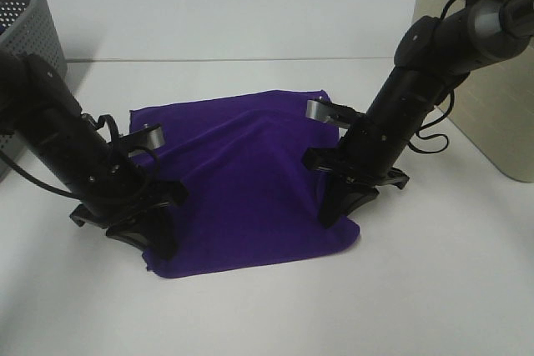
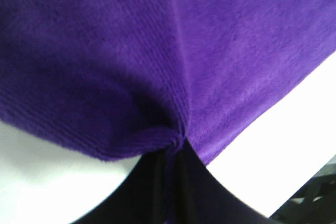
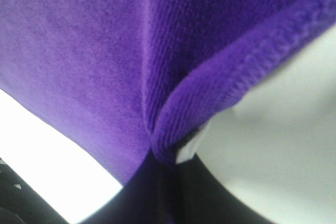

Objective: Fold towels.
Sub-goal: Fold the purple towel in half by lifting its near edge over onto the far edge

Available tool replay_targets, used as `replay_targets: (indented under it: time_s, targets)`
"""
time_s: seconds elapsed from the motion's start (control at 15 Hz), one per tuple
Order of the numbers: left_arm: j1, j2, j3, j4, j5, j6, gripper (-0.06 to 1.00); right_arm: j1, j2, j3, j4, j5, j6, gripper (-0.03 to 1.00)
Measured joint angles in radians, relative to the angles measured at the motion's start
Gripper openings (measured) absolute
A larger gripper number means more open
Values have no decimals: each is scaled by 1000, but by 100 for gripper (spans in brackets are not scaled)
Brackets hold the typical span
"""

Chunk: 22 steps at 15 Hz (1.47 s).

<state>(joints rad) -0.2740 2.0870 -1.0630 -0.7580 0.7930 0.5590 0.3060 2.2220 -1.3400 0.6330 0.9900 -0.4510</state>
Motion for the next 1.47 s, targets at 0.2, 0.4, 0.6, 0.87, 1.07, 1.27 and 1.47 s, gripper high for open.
replay_targets:
  time_s: [0.2, 0.4, 0.6, 0.87, 1.07, 1.27, 1.47]
  targets:
    - [0, -113, 7, 82, 41, 2, 0, 2, -109, 5, -14, 61, 52, 3]
    - [0, -266, 7, 112, 24, -33, 0, 2, -237, -6, -14, 62, 82, 3]
    - [16, -274, -23, 118, -96, -59, 0, 3, -201, -121, -19, -13, 82, 3]
    - [19, -232, -104, 137, -266, -41, 0, 3, -71, -353, -37, -87, 94, 3]
    - [19, -131, -186, 157, -329, -40, 0, 3, 10, -495, -61, -123, 118, 3]
    - [23, -31, -271, 185, -345, -40, 0, 3, 107, -576, -114, -154, 133, 3]
    - [45, 28, -321, 189, -352, -40, 0, 3, 179, -635, -118, -175, 134, 3]
